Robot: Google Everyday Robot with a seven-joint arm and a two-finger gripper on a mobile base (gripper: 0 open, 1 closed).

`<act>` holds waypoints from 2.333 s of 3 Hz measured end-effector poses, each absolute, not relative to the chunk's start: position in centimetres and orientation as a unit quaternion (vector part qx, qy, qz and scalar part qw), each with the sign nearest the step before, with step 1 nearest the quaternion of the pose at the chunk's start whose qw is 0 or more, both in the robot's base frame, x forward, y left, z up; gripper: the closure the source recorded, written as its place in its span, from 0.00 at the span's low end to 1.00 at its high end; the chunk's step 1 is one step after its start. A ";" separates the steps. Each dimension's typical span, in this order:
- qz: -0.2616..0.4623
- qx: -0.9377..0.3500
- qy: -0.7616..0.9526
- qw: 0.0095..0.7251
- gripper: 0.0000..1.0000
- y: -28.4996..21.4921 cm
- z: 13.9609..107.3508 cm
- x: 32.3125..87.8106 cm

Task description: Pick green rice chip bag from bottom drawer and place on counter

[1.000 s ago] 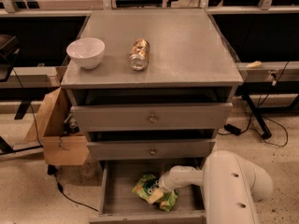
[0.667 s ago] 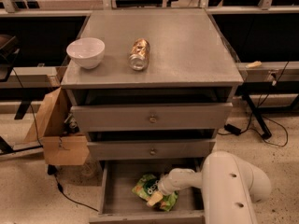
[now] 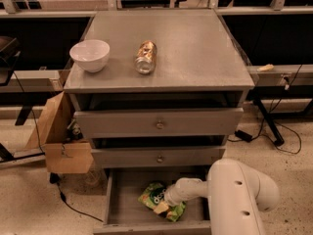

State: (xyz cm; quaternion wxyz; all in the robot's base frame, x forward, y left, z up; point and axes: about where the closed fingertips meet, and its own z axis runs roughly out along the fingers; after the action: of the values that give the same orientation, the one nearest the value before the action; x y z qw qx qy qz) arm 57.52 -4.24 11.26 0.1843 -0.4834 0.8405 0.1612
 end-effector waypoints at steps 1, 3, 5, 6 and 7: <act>0.161 -0.483 0.841 0.184 0.65 -4.2 11.6 57.5; 0.152 -0.459 0.851 0.204 1.00 -5.4 14.8 58.1; 0.107 -0.444 0.844 0.280 1.00 -8.4 26.3 58.3; 0.092 -0.467 0.831 0.288 1.00 -10.5 31.7 54.9; 0.074 -0.497 0.818 0.281 1.00 -13.3 36.6 49.9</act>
Offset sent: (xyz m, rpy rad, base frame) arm 0.0093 -0.0101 0.0361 0.0142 -0.0214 -0.1353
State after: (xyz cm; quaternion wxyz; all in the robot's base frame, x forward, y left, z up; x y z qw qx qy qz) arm 49.89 -13.31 36.65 0.2807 -0.4974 0.8175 0.0741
